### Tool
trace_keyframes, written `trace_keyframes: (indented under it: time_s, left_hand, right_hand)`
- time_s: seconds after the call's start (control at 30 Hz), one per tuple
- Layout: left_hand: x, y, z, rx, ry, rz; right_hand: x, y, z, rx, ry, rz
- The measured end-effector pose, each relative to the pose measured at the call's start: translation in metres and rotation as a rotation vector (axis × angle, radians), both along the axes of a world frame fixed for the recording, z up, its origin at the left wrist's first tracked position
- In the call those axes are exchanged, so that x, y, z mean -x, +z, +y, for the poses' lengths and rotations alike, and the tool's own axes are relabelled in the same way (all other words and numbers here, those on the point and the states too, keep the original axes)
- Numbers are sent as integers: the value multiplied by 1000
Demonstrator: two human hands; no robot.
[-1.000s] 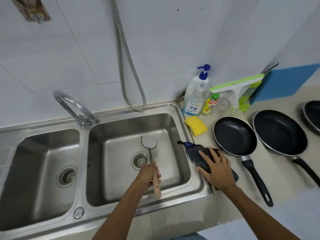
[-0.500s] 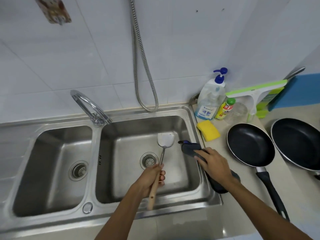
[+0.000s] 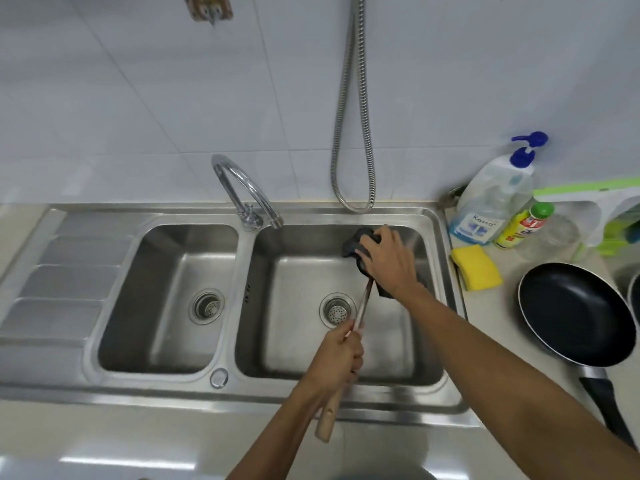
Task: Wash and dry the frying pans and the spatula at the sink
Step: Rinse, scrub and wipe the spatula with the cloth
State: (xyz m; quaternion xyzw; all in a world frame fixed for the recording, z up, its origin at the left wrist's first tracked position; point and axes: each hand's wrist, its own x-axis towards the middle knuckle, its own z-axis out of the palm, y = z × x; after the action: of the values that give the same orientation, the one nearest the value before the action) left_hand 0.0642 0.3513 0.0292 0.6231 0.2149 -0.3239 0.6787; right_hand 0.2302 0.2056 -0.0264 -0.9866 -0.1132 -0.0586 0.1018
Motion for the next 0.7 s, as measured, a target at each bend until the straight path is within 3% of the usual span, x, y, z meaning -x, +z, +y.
trace_keyframes:
  time_s: [0.17,0.23,0.33,0.4,0.47,0.6,0.7]
  left_hand:
    - [21,0,9,11,10,-11]
    - [20,1,12,23,53,-6]
    - [6,0,9,6,74,-18]
    - [2,0,5,-11,66,-46]
    - [5,-4,2,-14,53,-85]
    - [26,-12,5,-33,30,-104]
    - [43,-16,15,-88,-5,-252]
  right_hand:
    - [-38,12,-24,-123,-330,131]
    - [-40,24,-29,-233,-406,86]
    - [-15,30,-6,-226,-166,-71]
    - [13,19,9,-114,78,-56]
    - [29,3,11,-40,145,-4]
    - [14,-4,-8,-85,-43,84]
    - [-6,-3,-40,-265,-433,203]
